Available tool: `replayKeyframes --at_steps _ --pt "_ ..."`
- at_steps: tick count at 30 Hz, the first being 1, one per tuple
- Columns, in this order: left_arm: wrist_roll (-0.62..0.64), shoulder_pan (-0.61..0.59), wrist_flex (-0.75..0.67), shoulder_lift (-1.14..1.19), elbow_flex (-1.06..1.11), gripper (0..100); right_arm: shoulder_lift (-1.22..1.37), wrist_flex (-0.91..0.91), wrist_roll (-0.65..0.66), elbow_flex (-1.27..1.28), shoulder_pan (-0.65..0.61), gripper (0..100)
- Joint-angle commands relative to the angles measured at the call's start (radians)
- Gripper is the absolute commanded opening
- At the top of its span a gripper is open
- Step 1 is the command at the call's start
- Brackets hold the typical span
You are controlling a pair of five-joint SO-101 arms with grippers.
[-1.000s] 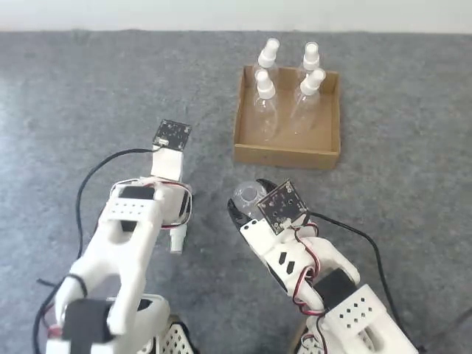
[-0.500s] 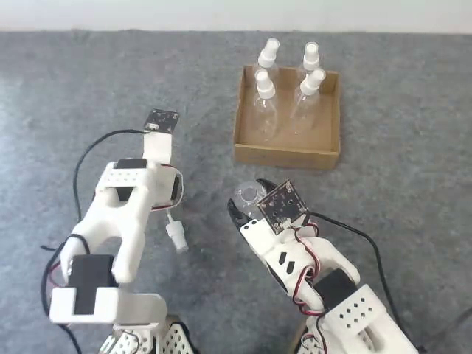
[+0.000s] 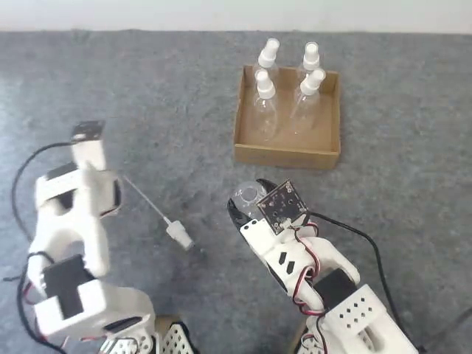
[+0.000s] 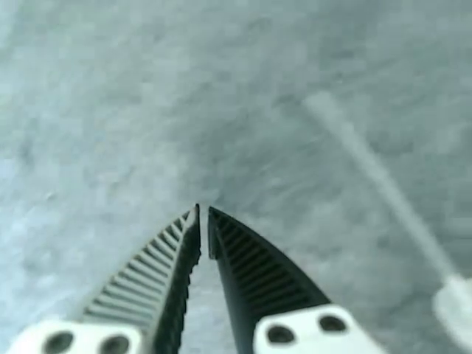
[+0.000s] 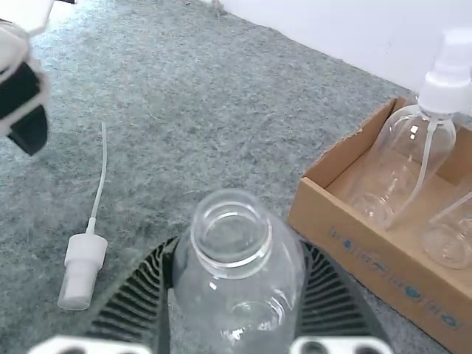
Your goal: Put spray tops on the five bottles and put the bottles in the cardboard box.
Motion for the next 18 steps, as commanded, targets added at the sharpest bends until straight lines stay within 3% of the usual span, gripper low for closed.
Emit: replayKeyframes --at_steps 1,9,12,18 --pt "-0.126 -0.101 0.069 -0.011 -0.061 2 -0.019 -0.015 0.017 -0.015 0.012 6.9" --pt "-0.265 -0.141 0.242 -0.011 -0.145 2 -0.018 -0.015 0.017 -0.015 0.012 6.9" --pt "-0.298 -0.138 0.328 -0.011 -0.202 8 -0.019 -0.015 0.017 -0.015 0.012 6.9" --pt "-0.224 -0.109 0.448 -0.011 -0.332 18 -0.025 -0.012 0.017 -0.015 0.012 6.9"
